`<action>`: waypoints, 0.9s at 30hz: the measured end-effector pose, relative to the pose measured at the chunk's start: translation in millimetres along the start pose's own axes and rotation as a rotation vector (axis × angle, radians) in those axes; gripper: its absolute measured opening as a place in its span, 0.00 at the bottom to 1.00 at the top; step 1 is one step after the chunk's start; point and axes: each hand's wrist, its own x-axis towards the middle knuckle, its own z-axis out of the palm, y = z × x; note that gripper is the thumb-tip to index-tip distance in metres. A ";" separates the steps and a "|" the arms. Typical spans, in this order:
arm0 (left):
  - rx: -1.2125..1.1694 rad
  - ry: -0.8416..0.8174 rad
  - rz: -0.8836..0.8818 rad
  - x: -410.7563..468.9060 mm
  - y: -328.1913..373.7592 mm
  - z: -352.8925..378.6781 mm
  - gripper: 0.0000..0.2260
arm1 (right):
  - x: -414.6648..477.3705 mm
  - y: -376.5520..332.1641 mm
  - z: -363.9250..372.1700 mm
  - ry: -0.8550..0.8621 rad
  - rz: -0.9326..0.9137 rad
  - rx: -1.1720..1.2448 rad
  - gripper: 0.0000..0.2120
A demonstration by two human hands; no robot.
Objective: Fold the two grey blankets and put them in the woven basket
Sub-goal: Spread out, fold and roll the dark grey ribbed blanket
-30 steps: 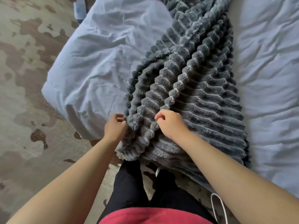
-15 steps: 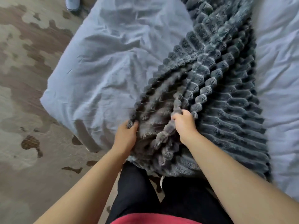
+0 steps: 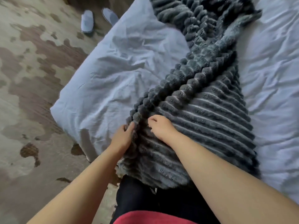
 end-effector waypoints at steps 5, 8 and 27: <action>0.198 0.076 0.176 14.6 23.9 18.1 0.29 | -29.3 97.4 -78.4 0.062 0.180 0.095 0.09; 0.424 0.118 0.236 26.8 47.7 28.8 0.31 | -48.1 162.9 -138.2 0.221 0.350 0.163 0.09; 0.564 0.148 0.256 86.1 212.2 116.9 0.23 | 6.6 231.9 -292.5 -0.056 0.481 0.825 0.20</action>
